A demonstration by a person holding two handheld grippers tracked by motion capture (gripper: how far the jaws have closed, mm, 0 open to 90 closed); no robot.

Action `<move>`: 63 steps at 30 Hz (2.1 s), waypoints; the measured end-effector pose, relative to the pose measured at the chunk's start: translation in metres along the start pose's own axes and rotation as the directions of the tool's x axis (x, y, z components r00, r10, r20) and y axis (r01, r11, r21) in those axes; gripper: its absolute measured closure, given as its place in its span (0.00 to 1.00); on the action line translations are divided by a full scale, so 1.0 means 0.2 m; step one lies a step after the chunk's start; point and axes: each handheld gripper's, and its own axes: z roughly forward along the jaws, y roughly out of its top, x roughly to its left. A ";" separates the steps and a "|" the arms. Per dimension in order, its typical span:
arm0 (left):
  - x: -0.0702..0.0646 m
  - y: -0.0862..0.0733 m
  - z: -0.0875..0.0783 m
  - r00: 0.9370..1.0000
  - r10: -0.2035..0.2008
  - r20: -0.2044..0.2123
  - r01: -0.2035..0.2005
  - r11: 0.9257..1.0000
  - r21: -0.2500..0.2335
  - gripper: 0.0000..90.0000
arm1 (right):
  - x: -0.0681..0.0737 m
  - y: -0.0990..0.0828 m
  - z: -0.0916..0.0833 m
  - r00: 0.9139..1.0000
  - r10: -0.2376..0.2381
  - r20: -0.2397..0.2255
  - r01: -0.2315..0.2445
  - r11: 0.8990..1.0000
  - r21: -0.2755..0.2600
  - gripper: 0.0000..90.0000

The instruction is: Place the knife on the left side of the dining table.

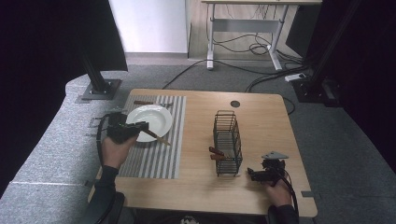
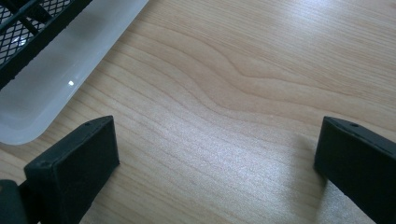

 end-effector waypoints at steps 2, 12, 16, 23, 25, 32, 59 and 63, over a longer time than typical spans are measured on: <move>0.02 -0.02 0.00 1.000 -0.010 0.007 0.010 1.000 0.007 0.84 | 0.00 0.00 0.00 1.000 0.000 0.000 0.000 1.000 0.000 0.00; 0.09 -0.06 0.00 0.999 -0.028 0.022 0.028 0.999 0.018 0.84 | 0.00 0.00 0.00 1.000 0.000 0.000 0.000 1.000 0.000 0.00; 0.13 -0.07 0.00 1.000 -0.029 -0.008 0.029 1.000 0.007 0.84 | 0.00 0.00 0.00 1.000 0.000 0.000 0.000 1.000 0.000 0.00; 0.22 -0.13 0.00 0.997 -0.064 -0.040 0.063 0.998 -0.027 0.83 | 0.00 0.00 0.00 1.000 0.000 0.000 0.000 1.000 0.000 0.00; 0.26 -0.16 0.00 0.995 -0.082 -0.049 0.080 0.996 -0.045 0.81 | 0.00 0.00 0.00 1.000 0.000 0.000 0.000 1.000 0.000 0.00; 0.35 -0.21 0.02 0.992 -0.112 -0.051 0.108 0.991 -0.079 0.79 | 0.00 0.00 0.00 1.000 0.000 0.000 0.000 1.000 0.000 0.00; 0.67 -0.41 0.12 0.974 -0.227 -0.001 0.226 0.969 -0.102 0.72 | 0.00 0.00 0.00 1.000 0.000 0.000 0.000 1.000 0.000 0.00; 0.69 -0.42 0.14 0.977 -0.210 -0.025 0.206 0.974 -0.096 0.70 | 0.00 0.00 0.00 1.000 0.000 0.000 0.000 1.000 0.000 0.00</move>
